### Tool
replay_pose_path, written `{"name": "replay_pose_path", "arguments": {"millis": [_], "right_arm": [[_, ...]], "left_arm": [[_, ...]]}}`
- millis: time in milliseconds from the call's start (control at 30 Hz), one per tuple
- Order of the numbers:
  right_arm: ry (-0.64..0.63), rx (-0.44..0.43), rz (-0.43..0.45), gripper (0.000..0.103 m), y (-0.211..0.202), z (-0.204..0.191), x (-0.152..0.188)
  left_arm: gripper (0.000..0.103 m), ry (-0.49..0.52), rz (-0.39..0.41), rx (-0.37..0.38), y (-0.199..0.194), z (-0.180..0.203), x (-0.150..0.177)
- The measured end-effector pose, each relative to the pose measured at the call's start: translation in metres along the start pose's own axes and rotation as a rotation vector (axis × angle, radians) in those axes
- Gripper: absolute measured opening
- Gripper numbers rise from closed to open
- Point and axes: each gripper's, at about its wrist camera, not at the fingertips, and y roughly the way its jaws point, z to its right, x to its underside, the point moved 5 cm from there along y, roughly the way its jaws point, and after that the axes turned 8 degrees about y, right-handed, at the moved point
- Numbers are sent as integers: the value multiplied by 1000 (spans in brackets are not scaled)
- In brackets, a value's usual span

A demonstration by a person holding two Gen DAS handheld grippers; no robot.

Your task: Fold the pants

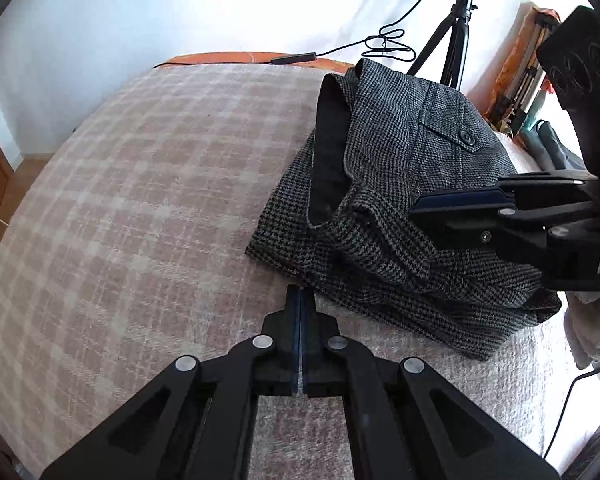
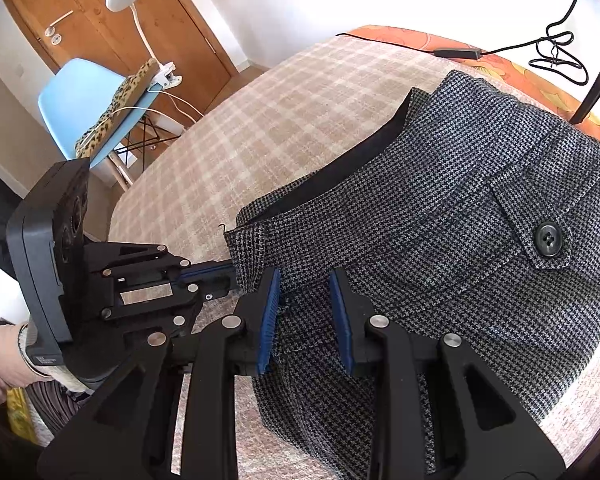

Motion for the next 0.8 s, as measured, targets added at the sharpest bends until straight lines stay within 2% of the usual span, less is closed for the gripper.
{"name": "replay_pose_path", "arguments": {"millis": [100,300,533,700,800], "right_arm": [[4,-4,-2,28,0,1,0],[5,1,-3,29,0,0,0],[13,-3,-1,30,1,1,0],[15,-2,0,30,1,0,0],[16,-2,1,30,1,0,0]], "left_arm": [[0,-8,8,-6,0,0,-1],[0,-95,6,52,5,-12,-3],[0,-53,26,6,4,-7,-3],[0,-108,27,45,4,-13,-4],[0,-87,20,53,5,-13,-5]]}}
